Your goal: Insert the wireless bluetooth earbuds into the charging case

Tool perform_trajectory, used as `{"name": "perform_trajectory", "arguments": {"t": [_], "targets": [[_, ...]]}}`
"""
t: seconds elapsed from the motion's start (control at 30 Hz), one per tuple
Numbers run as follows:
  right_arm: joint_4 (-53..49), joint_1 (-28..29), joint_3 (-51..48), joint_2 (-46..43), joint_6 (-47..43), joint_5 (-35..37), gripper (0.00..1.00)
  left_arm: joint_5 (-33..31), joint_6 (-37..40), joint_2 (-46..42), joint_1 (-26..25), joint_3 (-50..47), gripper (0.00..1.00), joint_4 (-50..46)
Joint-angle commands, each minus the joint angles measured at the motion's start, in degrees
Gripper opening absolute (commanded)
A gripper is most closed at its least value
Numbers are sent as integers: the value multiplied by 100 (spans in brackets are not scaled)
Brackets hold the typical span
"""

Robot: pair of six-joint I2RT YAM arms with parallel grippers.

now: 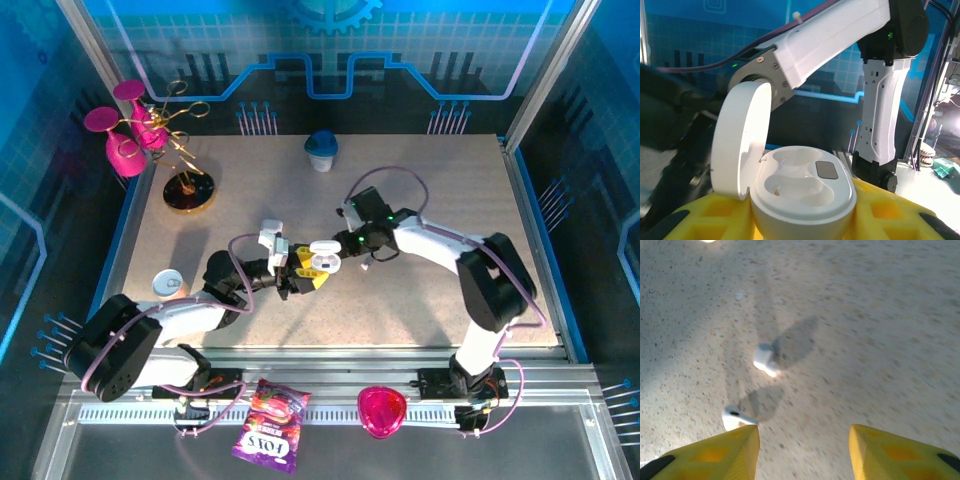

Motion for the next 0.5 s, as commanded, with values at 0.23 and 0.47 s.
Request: {"name": "perform_trajectory", "arguments": {"t": [0.23,0.47], "targets": [[-1002,804,1854,1560,-152,960,46,87,-26,-218,36,5,32,-38],[-1416,908,2528,2149,-150,1323,41,94,-16,-298,35,-65,32,-88]]}}
